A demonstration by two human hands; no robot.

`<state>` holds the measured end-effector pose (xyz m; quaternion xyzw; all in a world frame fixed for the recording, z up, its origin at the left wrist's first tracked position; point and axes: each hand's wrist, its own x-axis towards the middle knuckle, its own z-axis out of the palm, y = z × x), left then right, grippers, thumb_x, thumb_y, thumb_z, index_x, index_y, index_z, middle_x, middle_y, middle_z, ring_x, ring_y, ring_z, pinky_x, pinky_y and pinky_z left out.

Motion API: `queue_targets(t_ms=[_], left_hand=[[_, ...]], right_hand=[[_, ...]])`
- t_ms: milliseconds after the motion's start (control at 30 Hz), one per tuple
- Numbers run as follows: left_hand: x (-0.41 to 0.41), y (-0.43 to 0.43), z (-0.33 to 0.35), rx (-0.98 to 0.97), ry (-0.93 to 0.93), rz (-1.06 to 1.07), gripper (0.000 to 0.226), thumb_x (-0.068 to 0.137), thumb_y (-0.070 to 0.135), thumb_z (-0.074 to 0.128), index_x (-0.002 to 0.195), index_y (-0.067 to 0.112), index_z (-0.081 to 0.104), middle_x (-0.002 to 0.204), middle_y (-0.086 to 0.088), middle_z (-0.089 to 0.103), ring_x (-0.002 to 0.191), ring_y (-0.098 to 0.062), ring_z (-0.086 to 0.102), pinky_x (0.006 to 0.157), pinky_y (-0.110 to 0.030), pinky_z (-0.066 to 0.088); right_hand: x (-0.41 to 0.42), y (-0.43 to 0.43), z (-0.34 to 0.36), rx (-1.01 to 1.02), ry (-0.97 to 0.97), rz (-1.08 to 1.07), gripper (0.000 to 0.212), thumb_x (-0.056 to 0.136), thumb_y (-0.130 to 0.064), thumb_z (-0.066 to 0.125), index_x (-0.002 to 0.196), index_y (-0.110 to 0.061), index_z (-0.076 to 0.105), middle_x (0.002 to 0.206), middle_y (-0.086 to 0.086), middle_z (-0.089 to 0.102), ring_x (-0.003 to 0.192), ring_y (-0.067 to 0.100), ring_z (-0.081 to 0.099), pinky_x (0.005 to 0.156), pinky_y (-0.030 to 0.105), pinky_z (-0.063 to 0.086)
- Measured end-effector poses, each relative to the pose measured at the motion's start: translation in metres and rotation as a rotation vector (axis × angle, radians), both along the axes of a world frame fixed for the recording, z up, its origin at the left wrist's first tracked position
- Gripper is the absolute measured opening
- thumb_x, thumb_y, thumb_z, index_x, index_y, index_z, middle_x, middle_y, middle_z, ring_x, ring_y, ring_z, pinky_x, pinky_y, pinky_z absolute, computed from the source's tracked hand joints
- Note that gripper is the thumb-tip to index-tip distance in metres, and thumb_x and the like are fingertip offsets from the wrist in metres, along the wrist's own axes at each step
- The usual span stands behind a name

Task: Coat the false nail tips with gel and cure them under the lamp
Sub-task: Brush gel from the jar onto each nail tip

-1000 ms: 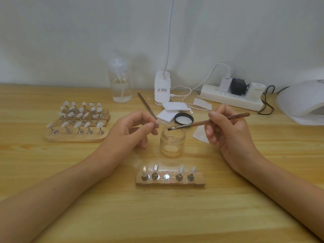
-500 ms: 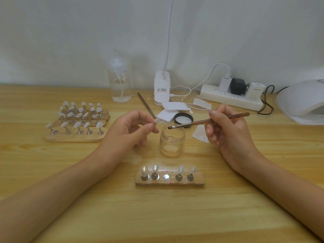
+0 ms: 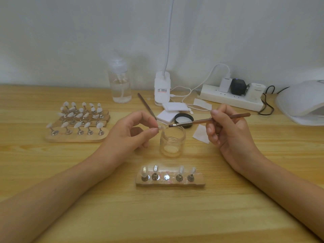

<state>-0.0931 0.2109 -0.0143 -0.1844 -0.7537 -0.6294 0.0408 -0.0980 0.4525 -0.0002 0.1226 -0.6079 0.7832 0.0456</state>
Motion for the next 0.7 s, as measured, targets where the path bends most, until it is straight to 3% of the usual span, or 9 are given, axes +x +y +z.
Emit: queue_targets(t_ms=[167, 700], left_hand=[[-0.0004, -0.0006, -0.0011, -0.038, 0.015, -0.032, 0.011, 0.089, 0.016, 0.068, 0.084, 0.025, 0.066, 0.069, 0.019, 0.062, 0.059, -0.005, 0.055, 0.056, -0.017, 0.047], [0.0010, -0.0001, 0.0016, -0.045, 0.044, -0.033, 0.005, 0.088, 0.014, 0.069, 0.086, 0.017, 0.066, 0.073, 0.020, 0.063, 0.058, -0.008, 0.056, 0.058, -0.019, 0.048]], right_hand=[[0.0003, -0.0006, 0.0001, 0.009, 0.009, 0.047, 0.020, 0.088, -0.023, 0.058, 0.075, -0.014, 0.045, 0.055, 0.002, 0.057, 0.044, 0.010, 0.048, 0.041, 0.017, 0.038], [-0.0015, -0.0008, -0.0030, 0.035, 0.008, 0.056, 0.021, 0.087, -0.024, 0.061, 0.073, -0.017, 0.048, 0.056, 0.004, 0.059, 0.046, 0.012, 0.050, 0.043, 0.018, 0.039]])
